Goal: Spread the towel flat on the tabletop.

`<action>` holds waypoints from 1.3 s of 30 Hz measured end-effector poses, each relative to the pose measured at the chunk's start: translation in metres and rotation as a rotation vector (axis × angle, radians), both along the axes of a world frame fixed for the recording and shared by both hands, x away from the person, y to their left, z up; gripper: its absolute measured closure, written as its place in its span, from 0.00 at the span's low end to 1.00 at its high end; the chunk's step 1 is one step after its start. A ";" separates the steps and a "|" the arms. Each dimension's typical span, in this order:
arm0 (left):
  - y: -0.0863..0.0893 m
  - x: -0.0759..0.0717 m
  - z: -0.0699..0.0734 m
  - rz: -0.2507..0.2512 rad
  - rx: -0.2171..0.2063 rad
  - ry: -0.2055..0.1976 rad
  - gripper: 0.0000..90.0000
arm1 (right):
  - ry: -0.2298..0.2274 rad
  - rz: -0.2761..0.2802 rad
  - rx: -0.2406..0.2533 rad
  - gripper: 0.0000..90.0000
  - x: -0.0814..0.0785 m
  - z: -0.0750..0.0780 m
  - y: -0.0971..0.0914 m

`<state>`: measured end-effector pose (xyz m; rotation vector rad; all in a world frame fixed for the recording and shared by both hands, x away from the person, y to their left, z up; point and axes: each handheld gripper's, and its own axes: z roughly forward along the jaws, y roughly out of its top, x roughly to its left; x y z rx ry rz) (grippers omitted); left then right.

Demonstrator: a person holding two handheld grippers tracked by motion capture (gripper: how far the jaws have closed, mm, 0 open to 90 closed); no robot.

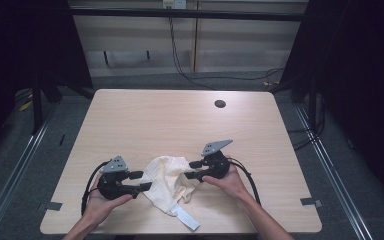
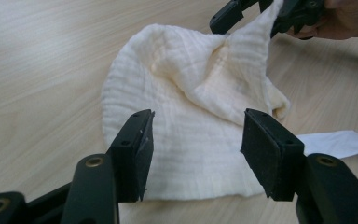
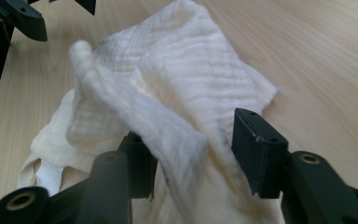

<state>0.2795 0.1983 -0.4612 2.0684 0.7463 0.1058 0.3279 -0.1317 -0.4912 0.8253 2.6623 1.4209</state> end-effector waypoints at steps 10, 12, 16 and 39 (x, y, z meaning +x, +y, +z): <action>-0.040 0.001 0.013 -0.090 -0.018 -0.052 0.47 | -0.013 -0.092 -0.014 0.41 -0.020 0.017 -0.033; -0.049 0.000 0.015 -0.106 -0.018 -0.059 0.47 | -0.005 -0.097 -0.017 0.41 -0.026 0.018 -0.042; -0.067 0.000 0.016 -0.152 -0.024 -0.071 0.52 | -0.005 -0.119 -0.015 0.41 -0.039 0.019 -0.057; -0.114 0.016 0.012 -0.220 -0.020 -0.096 0.98 | 0.054 -0.071 -0.034 0.40 -0.054 0.004 -0.053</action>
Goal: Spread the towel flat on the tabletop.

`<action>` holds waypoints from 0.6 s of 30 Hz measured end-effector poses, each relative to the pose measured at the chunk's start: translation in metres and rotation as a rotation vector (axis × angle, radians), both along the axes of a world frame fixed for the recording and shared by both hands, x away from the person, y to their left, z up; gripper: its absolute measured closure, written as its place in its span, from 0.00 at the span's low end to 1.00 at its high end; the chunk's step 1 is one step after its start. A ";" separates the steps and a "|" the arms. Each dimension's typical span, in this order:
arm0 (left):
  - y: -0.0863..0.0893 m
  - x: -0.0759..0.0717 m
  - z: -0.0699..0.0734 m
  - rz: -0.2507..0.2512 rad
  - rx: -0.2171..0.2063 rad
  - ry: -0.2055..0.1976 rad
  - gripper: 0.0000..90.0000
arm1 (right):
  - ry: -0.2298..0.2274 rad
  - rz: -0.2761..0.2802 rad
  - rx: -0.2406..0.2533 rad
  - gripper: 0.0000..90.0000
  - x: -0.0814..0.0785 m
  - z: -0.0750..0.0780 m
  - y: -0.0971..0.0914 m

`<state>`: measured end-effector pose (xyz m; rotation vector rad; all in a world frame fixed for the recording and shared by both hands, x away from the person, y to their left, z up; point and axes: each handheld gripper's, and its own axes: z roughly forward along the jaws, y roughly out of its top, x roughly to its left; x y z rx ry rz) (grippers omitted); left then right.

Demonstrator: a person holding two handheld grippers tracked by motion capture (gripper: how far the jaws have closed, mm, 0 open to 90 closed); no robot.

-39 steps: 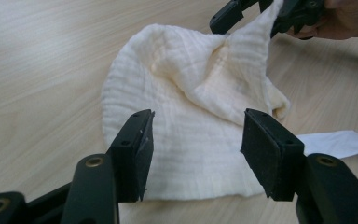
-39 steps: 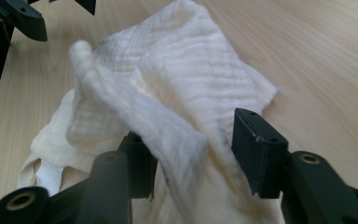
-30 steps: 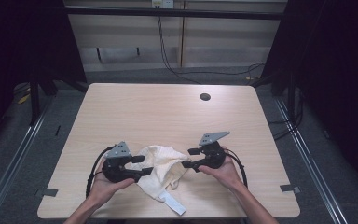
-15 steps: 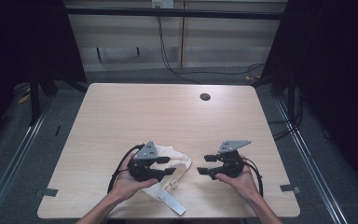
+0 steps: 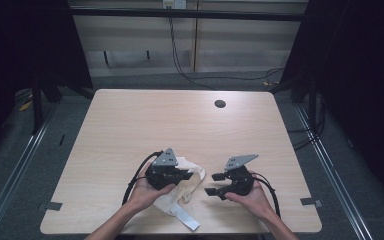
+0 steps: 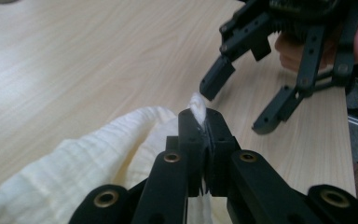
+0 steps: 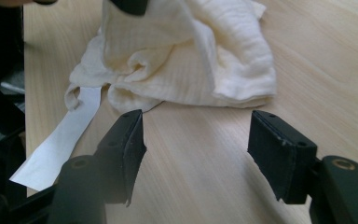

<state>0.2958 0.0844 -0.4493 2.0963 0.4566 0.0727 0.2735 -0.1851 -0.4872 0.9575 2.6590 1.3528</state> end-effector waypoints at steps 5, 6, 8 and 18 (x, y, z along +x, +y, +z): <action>0.017 0.002 0.021 0.033 -0.086 -0.027 0.98 | -0.010 0.002 0.004 0.40 0.000 0.000 0.005; 0.022 0.004 0.024 0.047 -0.104 -0.026 0.98 | -0.010 -0.002 0.006 0.41 -0.001 0.000 0.005; 0.032 0.007 0.028 0.072 -0.122 -0.032 0.98 | -0.011 0.011 0.001 0.41 -0.004 0.000 0.008; 0.073 0.012 0.033 0.143 -0.181 -0.011 0.98 | -0.029 0.069 0.037 0.53 -0.008 0.003 0.024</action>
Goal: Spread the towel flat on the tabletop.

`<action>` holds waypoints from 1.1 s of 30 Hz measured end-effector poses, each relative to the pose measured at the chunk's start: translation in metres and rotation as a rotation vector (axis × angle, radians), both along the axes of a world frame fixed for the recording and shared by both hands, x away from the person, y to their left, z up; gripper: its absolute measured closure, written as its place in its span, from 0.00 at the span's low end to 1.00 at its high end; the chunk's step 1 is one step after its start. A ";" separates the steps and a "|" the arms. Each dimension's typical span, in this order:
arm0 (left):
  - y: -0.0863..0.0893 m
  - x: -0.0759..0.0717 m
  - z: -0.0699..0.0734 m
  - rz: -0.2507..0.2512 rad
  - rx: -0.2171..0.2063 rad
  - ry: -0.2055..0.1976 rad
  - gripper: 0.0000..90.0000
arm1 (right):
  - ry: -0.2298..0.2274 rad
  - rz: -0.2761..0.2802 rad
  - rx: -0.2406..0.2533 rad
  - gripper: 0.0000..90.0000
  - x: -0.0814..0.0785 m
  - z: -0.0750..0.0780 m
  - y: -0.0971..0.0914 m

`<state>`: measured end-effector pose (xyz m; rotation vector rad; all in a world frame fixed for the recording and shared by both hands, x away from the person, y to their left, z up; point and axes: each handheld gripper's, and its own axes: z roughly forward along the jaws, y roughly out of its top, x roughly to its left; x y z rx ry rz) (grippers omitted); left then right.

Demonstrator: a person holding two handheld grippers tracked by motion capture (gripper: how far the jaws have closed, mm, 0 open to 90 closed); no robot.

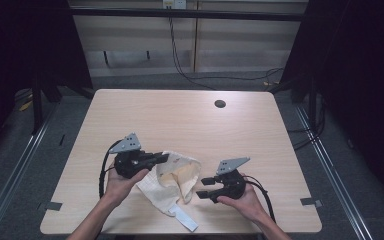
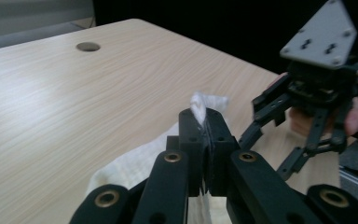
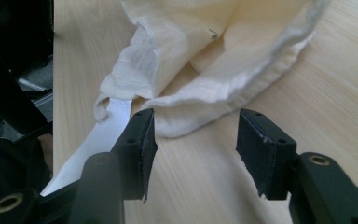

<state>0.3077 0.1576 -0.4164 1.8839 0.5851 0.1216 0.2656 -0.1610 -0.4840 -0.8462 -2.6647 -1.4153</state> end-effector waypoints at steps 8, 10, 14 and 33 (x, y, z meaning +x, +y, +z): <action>0.028 -0.003 -0.008 0.050 0.018 0.017 0.98 | 0.008 0.059 -0.030 0.58 -0.002 -0.007 0.018; 0.039 -0.007 -0.011 0.065 0.028 0.024 0.98 | 0.014 0.065 -0.032 0.57 -0.001 -0.008 0.021; 0.056 -0.010 -0.016 0.093 0.029 0.040 0.98 | 0.007 0.075 -0.033 0.58 -0.001 -0.008 0.027; 0.095 -0.006 -0.034 0.184 0.003 0.098 0.98 | -0.159 0.167 -0.136 0.69 -0.013 -0.021 0.053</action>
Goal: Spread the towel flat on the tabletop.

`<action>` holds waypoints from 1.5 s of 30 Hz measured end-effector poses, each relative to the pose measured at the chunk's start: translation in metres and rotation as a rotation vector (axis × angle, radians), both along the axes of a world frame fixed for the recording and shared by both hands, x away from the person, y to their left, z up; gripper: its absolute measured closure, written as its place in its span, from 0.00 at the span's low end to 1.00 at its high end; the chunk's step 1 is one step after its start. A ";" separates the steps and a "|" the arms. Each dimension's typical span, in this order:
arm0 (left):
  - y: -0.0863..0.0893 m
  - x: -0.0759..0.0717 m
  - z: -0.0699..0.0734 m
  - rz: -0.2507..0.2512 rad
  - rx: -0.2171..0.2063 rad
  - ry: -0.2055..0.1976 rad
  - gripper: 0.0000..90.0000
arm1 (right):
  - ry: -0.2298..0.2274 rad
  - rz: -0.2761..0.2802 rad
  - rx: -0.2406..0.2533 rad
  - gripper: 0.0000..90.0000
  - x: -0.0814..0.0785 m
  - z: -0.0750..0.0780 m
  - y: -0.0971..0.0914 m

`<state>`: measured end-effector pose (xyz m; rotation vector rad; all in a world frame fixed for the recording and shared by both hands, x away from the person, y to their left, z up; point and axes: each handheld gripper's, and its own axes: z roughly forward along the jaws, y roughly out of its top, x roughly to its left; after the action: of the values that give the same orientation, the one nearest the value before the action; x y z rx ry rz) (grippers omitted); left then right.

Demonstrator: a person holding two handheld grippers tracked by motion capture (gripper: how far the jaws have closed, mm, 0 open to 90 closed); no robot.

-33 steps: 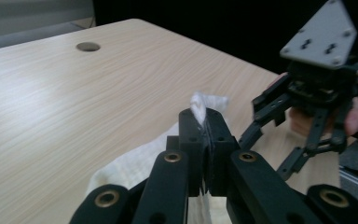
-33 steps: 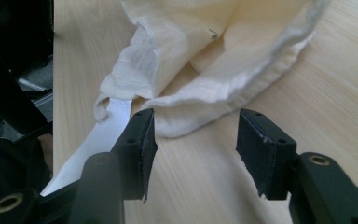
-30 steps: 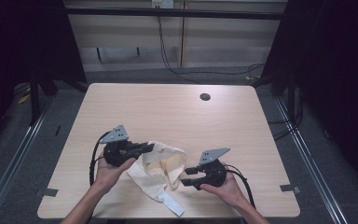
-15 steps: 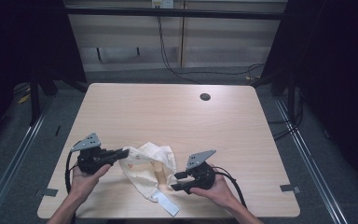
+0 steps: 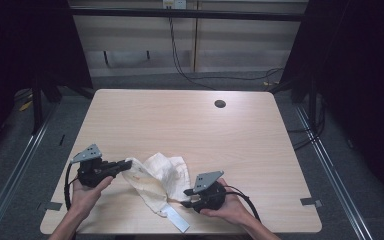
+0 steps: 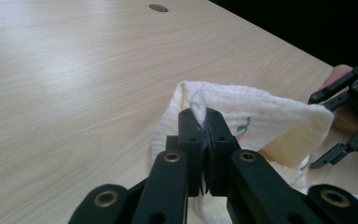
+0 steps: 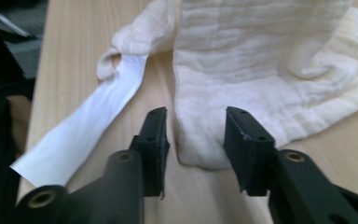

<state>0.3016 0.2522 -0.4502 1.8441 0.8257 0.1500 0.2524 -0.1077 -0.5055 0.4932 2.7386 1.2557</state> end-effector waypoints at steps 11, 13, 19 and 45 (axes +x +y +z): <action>0.003 -0.001 0.006 -0.020 -0.038 -0.013 0.98 | 0.077 -0.067 0.010 0.95 0.011 0.006 -0.013; 0.003 -0.001 0.006 -0.024 -0.042 -0.013 0.98 | 0.092 -0.072 0.029 0.95 0.013 0.009 -0.016; 0.001 -0.002 0.014 -0.033 -0.043 -0.033 0.98 | 0.109 -0.149 0.193 0.96 0.023 0.046 -0.052; -0.004 0.001 0.079 -0.042 -0.079 -0.178 0.98 | -0.047 -0.275 0.391 0.96 0.034 0.174 -0.109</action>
<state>0.3026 0.2482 -0.3709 1.7446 0.6597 0.2482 0.2863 -0.2166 -0.3315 0.8264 2.2854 1.6973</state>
